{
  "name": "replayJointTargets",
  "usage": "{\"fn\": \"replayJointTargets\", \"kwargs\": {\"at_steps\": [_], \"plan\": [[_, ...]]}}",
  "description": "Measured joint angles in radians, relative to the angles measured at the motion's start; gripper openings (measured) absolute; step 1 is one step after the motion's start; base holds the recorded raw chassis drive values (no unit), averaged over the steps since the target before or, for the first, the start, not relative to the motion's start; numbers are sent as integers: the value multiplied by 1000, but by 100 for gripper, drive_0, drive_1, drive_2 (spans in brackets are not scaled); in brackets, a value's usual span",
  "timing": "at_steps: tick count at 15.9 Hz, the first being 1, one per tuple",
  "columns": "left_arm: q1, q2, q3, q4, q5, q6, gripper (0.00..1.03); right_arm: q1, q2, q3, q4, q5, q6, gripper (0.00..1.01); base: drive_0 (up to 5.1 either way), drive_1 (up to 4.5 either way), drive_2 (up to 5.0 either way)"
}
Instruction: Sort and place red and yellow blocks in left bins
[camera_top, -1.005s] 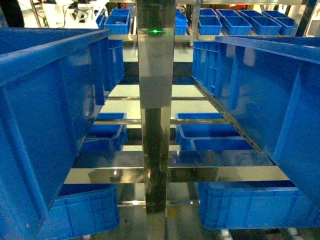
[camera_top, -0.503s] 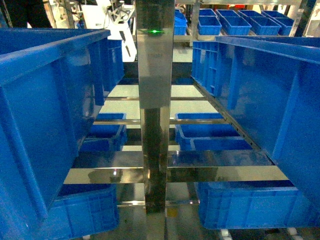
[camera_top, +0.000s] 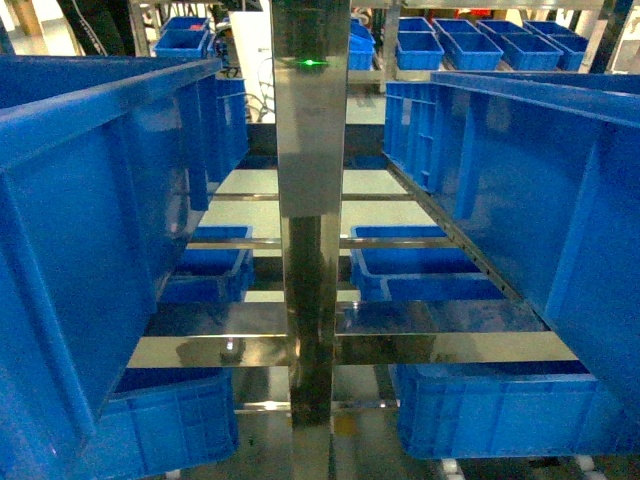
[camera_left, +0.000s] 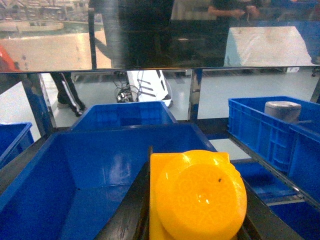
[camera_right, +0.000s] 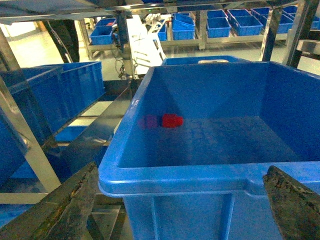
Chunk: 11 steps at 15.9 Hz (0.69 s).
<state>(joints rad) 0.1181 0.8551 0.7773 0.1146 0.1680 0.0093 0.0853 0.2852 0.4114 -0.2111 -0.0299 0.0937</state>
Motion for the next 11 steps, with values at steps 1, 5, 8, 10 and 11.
{"fn": "replayJointTargets", "kwargs": {"at_steps": [1,5,8,10,11], "plan": [[19,13,15,-26,0,0,26,0,0,0,0,0,0,98,0,0,0],[31,69,32,-116,-57,53,26,0,0,0,0,0,0,98,0,0,0],[34,166,-8,-79,-83,153,26,0,0,0,0,0,0,98,0,0,0],[71,390,16,-46,-82,230,26,0,0,0,0,0,0,98,0,0,0],[71,468,49,-24,-81,253,26,0,0,0,0,0,0,98,0,0,0]]}}
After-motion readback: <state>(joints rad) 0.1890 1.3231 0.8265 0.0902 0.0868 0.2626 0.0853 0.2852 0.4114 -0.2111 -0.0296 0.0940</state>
